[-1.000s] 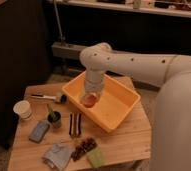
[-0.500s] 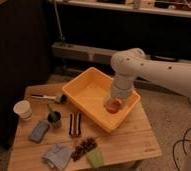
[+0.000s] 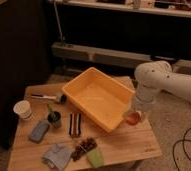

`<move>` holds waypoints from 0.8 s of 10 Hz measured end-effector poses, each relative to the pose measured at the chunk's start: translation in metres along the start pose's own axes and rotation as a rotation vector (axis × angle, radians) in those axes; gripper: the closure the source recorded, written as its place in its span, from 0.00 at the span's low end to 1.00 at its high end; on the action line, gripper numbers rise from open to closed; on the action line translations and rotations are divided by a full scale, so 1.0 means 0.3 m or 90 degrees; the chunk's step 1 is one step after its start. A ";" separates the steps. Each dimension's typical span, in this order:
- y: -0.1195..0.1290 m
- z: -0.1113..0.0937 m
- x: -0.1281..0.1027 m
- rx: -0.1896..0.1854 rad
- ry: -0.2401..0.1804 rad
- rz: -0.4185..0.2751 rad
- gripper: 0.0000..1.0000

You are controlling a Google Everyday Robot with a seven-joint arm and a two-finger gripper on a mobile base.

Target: Place apple in table surface

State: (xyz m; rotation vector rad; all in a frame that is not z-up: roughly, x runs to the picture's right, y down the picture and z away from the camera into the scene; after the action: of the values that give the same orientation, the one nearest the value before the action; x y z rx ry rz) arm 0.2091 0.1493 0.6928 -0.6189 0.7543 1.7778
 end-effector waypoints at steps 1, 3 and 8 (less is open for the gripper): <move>-0.015 0.072 0.005 -0.008 0.010 0.015 1.00; -0.033 0.170 0.012 -0.023 0.024 0.032 1.00; -0.028 0.347 0.032 0.007 0.077 0.054 0.96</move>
State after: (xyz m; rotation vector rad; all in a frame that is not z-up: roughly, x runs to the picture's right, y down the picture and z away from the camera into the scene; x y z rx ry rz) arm 0.2086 0.2348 0.7535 -0.7007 0.8833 1.8240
